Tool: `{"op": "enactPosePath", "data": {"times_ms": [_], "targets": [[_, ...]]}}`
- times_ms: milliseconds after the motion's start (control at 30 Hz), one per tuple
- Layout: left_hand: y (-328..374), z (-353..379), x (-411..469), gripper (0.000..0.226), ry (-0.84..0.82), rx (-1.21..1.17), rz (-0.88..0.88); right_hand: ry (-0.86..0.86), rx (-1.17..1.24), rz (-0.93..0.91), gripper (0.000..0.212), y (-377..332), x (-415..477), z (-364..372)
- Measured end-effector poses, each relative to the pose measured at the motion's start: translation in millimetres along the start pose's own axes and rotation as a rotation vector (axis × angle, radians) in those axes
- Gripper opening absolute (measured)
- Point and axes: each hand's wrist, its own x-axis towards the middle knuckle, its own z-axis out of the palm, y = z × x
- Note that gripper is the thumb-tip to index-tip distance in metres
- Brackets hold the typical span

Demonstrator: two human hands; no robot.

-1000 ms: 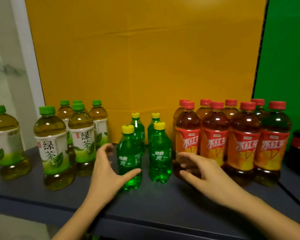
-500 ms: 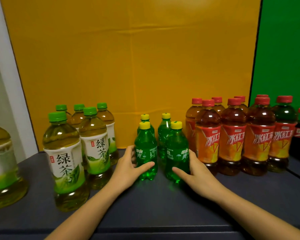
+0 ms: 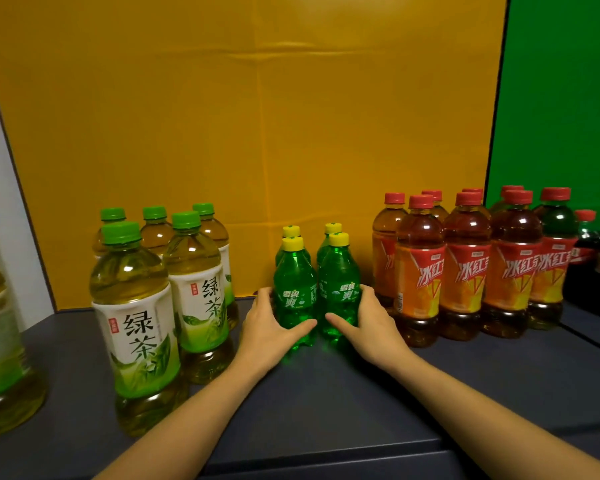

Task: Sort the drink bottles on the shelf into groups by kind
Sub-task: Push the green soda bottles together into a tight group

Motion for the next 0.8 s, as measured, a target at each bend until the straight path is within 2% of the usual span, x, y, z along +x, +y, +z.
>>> {"op": "enactPosePath", "data": {"times_ms": [567, 733, 800], "targets": [[-13, 9, 15, 0.068, 0.006, -0.049, 0.005, 0.037, 0.002, -0.004, 0.07, 2, 9, 10], [-2, 3, 4, 0.087, -0.07, 0.019, -0.04, 0.05, 0.057, -0.027, 0.075, 2, 6, 8], [5, -3, -4, 0.088, -0.082, 0.101, -0.015, 0.055, 0.095, -0.068, 0.074, -1, 1, 5]]}}
